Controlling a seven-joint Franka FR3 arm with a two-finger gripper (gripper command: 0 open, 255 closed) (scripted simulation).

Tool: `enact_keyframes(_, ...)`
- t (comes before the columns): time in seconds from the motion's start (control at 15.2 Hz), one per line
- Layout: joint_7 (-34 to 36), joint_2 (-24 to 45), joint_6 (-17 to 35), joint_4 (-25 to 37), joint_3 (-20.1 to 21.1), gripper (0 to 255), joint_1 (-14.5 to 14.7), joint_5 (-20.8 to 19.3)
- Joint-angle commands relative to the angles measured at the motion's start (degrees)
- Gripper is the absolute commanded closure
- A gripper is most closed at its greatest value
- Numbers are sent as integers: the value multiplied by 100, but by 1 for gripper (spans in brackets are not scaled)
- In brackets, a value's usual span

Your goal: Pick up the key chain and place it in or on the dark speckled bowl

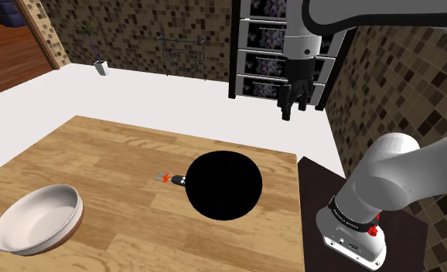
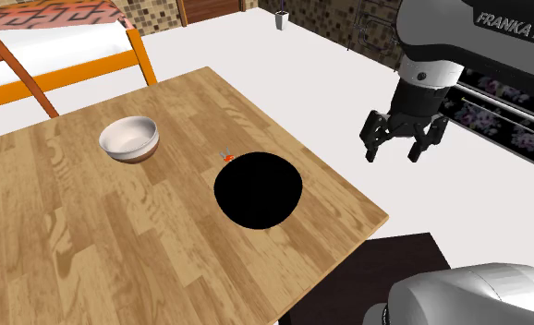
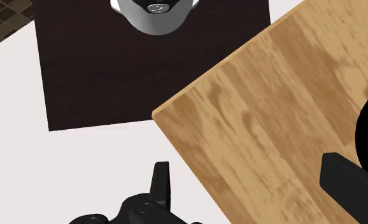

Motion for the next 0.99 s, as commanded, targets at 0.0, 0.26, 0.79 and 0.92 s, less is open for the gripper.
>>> enact_keyframes(0.0,0,0,0,0,0,0,0,0)
enact_keyframes(0.26,215,524,565,86,393,0,222,244)
enact_keyframes(0.79,656,1782,1593,576,1151,0,573,479)
enact_keyframes(0.92,781,2130,1817,762,1331,0,642,471)
